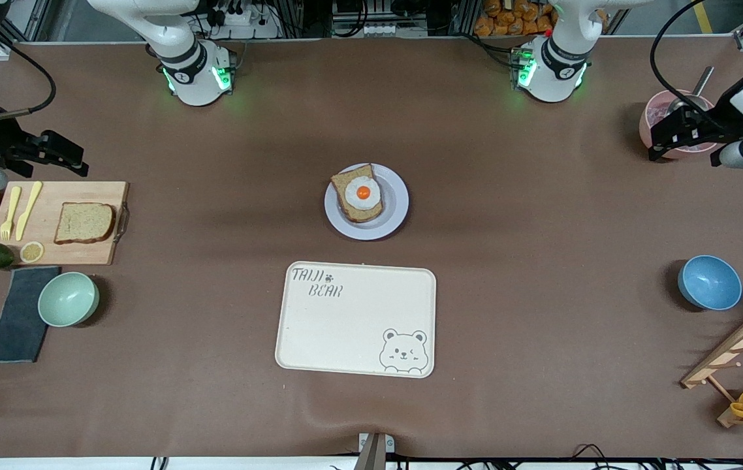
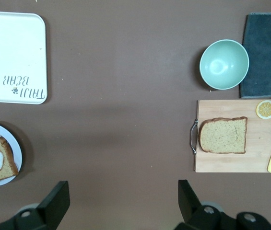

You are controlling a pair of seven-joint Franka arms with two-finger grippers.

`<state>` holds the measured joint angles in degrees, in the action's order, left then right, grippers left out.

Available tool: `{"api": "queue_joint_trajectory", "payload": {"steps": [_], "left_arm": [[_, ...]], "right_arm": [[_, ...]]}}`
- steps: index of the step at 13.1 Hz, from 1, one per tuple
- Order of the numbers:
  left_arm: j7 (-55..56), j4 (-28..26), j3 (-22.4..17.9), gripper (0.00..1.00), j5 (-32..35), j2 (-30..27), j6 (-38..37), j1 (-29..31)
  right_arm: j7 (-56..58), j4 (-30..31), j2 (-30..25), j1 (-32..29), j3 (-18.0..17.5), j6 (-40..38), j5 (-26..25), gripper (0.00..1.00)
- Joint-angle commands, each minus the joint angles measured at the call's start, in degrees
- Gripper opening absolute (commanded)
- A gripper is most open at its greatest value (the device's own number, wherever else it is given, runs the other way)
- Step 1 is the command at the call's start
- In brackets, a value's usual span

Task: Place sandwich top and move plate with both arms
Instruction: 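Move the right gripper toward the bread slice on the wooden board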

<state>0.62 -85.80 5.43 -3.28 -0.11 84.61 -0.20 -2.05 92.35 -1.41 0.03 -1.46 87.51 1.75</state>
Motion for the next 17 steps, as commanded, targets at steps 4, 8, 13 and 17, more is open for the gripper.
{"api": "queue_joint_trajectory", "payload": {"steps": [4, 8, 13, 17], "left_arm": [[1.1, -5.2, 0.5, 1.00, -9.6, -0.2, 0.0, 2.8], [1.1, -10.1, 3.4, 1.00, -9.9, 0.2, 6.2, 2.6], [0.9, -10.2, 3.6, 1.00, -9.1, 0.3, 7.9, 2.7], [0.9, -9.8, 3.4, 1.00, -9.0, -0.1, 7.9, 3.3]], "right_arm": [[-0.2, 8.3, -2.6, 1.1, 5.5, 3.4, -0.2, 1.00], [6.5, 19.2, -6.3, 1.1, 11.0, 10.8, 0.4, 1.00], [16.5, 29.8, -6.3, 1.1, 20.6, 19.2, 1.5, 1.00], [28.1, 34.2, -1.5, 0.8, 27.6, 26.6, 4.3, 0.88]]}}
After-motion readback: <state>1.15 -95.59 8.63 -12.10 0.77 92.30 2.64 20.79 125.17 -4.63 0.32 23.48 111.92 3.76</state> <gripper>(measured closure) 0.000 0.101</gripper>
